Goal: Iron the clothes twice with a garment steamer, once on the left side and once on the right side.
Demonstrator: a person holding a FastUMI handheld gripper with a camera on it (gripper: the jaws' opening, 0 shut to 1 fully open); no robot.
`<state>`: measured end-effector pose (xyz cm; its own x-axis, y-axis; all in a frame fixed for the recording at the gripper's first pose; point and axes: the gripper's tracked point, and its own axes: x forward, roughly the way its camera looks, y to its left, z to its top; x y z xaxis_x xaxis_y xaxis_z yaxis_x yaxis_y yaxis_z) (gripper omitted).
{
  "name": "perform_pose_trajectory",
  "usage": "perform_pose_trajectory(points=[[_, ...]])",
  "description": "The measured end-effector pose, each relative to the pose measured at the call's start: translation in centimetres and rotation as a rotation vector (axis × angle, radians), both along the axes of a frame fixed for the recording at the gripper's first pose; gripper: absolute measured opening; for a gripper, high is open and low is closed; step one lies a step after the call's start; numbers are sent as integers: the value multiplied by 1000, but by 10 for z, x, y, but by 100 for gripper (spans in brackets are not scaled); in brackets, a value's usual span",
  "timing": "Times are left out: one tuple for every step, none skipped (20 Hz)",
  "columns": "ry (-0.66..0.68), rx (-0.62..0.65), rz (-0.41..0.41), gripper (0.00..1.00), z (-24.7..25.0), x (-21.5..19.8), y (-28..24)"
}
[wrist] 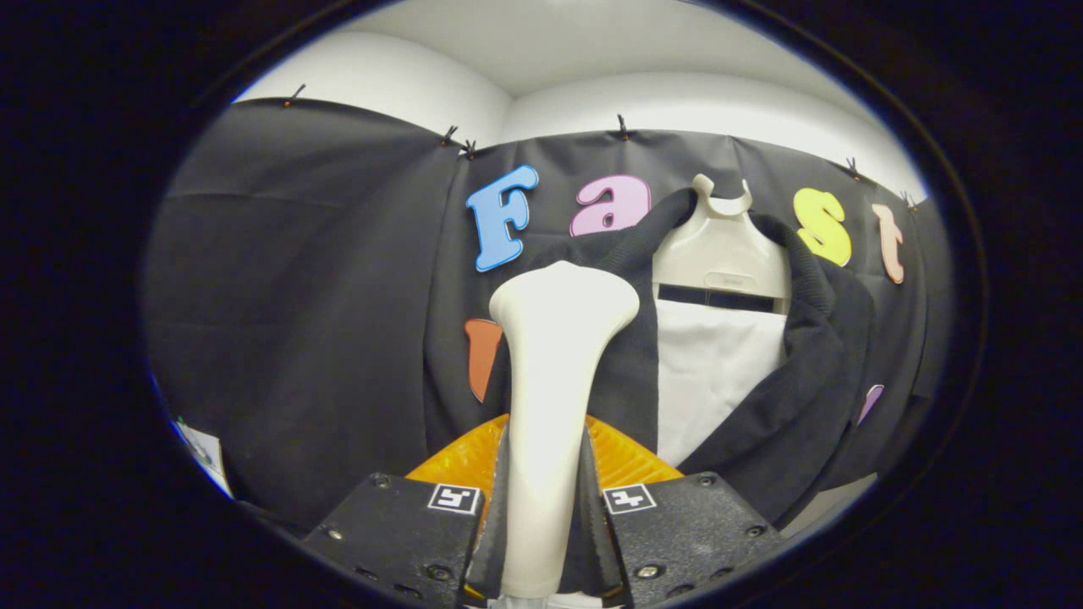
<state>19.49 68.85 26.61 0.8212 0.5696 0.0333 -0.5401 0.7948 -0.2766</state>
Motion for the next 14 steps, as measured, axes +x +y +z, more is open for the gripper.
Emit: perform_pose_trajectory(points=[[7, -13, 3, 40, -6, 6, 2], [19, -18, 8, 40, -10, 10, 3], [35, -27, 8, 40, -16, 16, 5], [48, -28, 6, 40, -21, 20, 6], [60, -31, 1, 40, -27, 23, 3], [70, -35, -3, 40, -34, 23, -2], [77, -38, -6, 40, -41, 21, -9], [82, -41, -10, 40, -45, 20, -14], [88, -42, -12, 40, -48, 20, -16], [93, -43, -14, 40, -54, 21, -21], [101, -45, -19, 40, -59, 21, -26], [109, -44, -23, 40, -63, 21, -29], [117, -46, -28, 40, -67, 21, -31], [125, -46, -30, 40, -72, 21, -33]])
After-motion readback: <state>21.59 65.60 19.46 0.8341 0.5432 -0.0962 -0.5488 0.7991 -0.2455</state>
